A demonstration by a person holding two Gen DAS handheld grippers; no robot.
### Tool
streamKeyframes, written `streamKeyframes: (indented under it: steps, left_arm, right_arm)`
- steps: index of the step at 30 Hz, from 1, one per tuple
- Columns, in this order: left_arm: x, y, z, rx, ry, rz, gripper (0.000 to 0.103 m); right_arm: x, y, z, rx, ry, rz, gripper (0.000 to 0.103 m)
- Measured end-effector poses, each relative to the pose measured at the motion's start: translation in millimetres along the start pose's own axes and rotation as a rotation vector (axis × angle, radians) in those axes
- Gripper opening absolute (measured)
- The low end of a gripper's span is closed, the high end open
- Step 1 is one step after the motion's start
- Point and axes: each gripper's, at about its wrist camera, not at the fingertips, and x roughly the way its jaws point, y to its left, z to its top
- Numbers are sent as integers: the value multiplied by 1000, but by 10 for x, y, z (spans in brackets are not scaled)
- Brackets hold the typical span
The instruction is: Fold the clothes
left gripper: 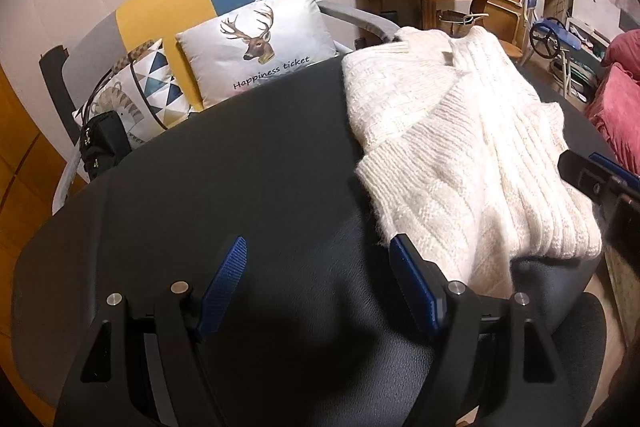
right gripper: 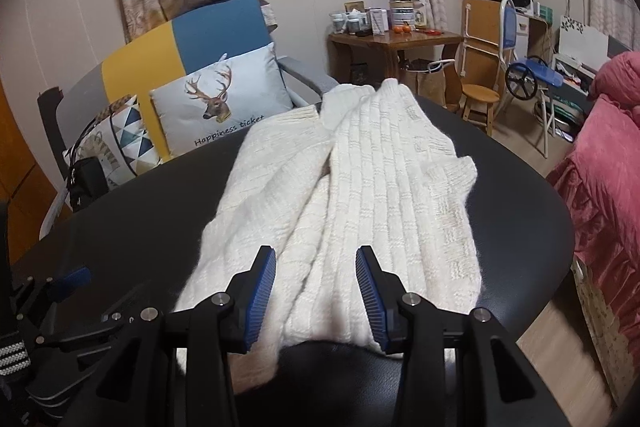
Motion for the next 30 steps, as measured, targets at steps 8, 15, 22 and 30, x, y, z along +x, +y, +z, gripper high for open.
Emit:
streamKeyframes:
  steps: [8, 15, 22, 30]
  left_arm:
    - [167, -220, 319, 61, -10, -22, 77]
    - [609, -557, 703, 170, 23, -90, 77]
    - [1075, -785, 794, 255, 75, -7, 77]
    - [1330, -620, 555, 169, 53, -73, 80]
  right_arm:
    - [215, -276, 138, 79, 25, -9, 42]
    - [375, -288, 234, 68, 30, 26, 43]
    - [783, -357, 308, 103, 91, 16, 43]
    - [915, -359, 250, 102, 102, 43, 43]
